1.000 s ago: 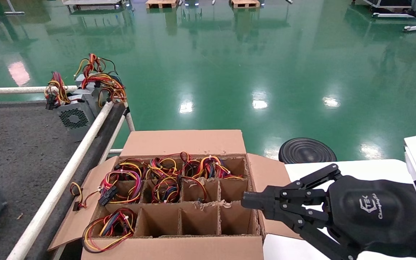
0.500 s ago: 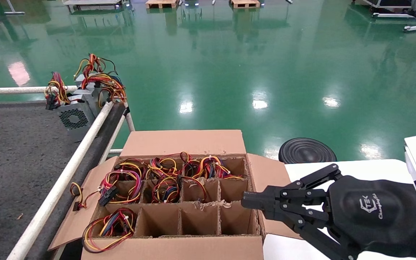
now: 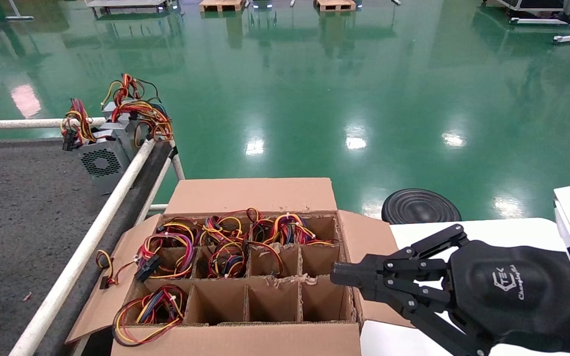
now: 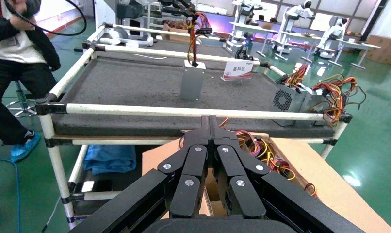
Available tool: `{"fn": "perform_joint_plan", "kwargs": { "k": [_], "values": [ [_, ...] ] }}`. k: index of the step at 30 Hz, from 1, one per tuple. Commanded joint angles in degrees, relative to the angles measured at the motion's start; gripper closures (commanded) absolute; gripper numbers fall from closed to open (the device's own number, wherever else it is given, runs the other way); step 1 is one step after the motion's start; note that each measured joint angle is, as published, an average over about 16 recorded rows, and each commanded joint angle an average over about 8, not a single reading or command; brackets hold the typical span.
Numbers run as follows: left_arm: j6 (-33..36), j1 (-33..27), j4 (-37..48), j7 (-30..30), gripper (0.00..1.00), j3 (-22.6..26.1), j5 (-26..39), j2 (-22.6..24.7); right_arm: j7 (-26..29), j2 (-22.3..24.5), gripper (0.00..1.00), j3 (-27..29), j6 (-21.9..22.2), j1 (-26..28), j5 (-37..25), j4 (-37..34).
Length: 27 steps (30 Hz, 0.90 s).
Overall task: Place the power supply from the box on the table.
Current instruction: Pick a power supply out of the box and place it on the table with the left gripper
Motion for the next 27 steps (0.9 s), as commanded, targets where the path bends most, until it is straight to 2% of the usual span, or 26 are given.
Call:
{"fn": "perform_joint_plan", "kwargs": {
  "k": [1, 12, 14, 15, 20, 22, 23, 27],
  "values": [
    [0.0, 0.0, -0.6, -0.3, 1.00, 0.1, 0.0, -0.9, 0.0, 0.0, 1.00, 0.0, 0.0, 0.0, 0.0, 0.0],
    [-0.2, 0.8, -3.4, -2.9, 0.99, 0.9, 0.8, -4.0, 0.0, 0.0, 1.00, 0.0, 0.0, 0.0, 0.0, 0.0],
    [-0.3, 1.0, -4.0, -3.6, 0.89, 1.1, 0.7, -4.2, 0.0, 0.0, 1.00, 0.0, 0.0, 0.0, 0.0, 0.0],
    [-0.3, 1.2, -4.3, -3.9, 0.81, 1.2, 0.7, -4.3, 0.0, 0.0, 1.00, 0.0, 0.0, 0.0, 0.0, 0.0],
    [-0.6, 1.8, -5.6, -5.3, 0.19, 1.7, 0.4, -4.5, 0.0, 0.0, 1.00, 0.0, 0.0, 0.0, 0.0, 0.0],
    [-0.7, 2.1, -6.0, -5.7, 0.04, 1.8, 0.3, -4.5, 0.0, 0.0, 1.00, 0.0, 0.0, 0.0, 0.0, 0.0],
    [-0.7, 2.2, -6.2, -6.0, 0.00, 1.9, 0.2, -4.4, 0.0, 0.0, 1.00, 0.0, 0.0, 0.0, 0.0, 0.0],
    [-0.8, 2.9, -6.9, -7.0, 0.00, 2.3, -0.1, -4.2, 0.0, 0.0, 1.00, 0.0, 0.0, 0.0, 0.0, 0.0]
  ]
}}
